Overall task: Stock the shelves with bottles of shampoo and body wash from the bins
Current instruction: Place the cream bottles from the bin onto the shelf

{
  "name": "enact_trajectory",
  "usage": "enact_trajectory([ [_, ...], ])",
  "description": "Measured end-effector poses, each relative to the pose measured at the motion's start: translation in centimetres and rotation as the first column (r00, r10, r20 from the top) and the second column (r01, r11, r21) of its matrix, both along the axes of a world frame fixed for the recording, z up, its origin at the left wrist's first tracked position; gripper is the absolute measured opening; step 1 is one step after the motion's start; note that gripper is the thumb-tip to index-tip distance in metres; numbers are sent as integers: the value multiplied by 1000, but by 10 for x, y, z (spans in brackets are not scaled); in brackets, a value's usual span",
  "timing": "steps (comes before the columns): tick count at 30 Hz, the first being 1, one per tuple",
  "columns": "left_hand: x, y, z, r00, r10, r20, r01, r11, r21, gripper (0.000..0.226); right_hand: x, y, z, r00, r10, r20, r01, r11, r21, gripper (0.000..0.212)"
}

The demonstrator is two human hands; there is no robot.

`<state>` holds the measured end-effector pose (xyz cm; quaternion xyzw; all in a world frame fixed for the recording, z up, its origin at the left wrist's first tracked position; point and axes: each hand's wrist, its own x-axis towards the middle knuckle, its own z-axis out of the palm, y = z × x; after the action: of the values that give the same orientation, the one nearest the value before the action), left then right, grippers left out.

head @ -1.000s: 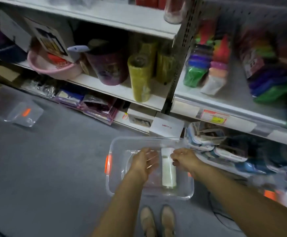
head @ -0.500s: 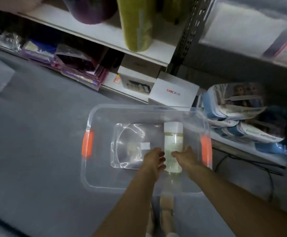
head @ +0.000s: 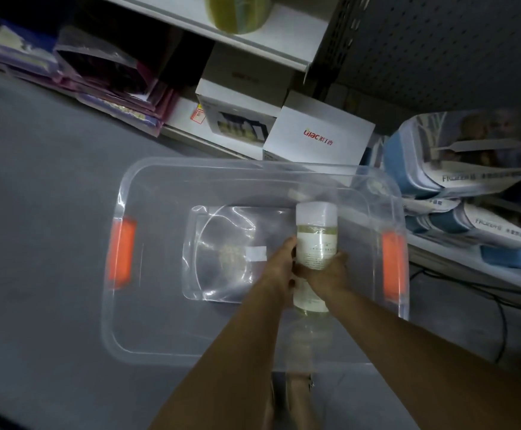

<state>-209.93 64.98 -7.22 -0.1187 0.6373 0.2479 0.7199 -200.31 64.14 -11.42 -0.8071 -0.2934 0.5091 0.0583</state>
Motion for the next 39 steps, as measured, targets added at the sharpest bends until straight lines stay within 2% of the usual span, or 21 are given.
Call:
enact_trajectory([
  [5,-8,-5,4,999,-5,42,4,1000,15,27,2,-5,17,998,-31,-56,34,998,43,72],
  [7,-13,-7,11,999,13,43,-15,999,34,27,3,-4,36,988,-59,-140,62,998,14,68],
  [10,-22,-5,30,998,25,57,-28,998,53,30,7,-2,71,887,-204,-414,144,975,-172,53],
  [12,-29,-6,43,997,29,70,-33,998,55,37,9,1,101,822,-266,-504,126,947,-296,39],
  [14,-35,-5,63,997,55,46,-58,996,64,57,8,4,131,758,-300,-579,92,928,-361,35],
  [16,-41,-4,81,992,101,70,-107,990,91,77,5,6,163,720,-329,-611,92,918,-386,38],
  [18,-49,-2,108,985,144,98,-156,978,136,74,-1,6,194,671,-355,-651,109,916,-387,42],
  [21,-65,-6,149,972,182,152,-215,946,243,79,-12,3,237,524,-418,-743,125,900,-418,66],
  [23,-71,-10,177,972,176,156,-217,927,306,88,-17,0,262,377,-486,-789,95,867,-489,84],
  [24,-74,-11,191,975,165,150,-207,920,333,90,-19,-1,274,312,-515,-799,68,850,-522,90],
  [26,-77,-11,221,979,154,131,-192,909,370,93,-24,-2,300,242,-542,-805,29,833,-552,92],
  [28,-80,-9,250,986,148,77,-167,904,393,99,-24,0,324,248,-511,-823,2,850,-527,82],
  [31,-87,-4,295,983,184,5,-164,869,467,114,-20,4,369,323,-427,-845,-97,873,-478,70],
  [32,-89,-2,310,979,203,-13,-170,849,500,111,-19,6,385,342,-397,-852,-114,882,-457,67],
  [35,-93,5,358,964,243,-105,-130,781,610,76,-17,7,419,412,-263,-873,-108,937,-333,62],
  [37,-95,10,387,962,217,-168,-52,745,665,58,-17,9,433,493,-147,-857,-85,973,-216,64],
  [39,-96,13,418,948,183,-260,56,709,703,51,-16,11,452,570,21,-822,-112,992,-52,61],
])
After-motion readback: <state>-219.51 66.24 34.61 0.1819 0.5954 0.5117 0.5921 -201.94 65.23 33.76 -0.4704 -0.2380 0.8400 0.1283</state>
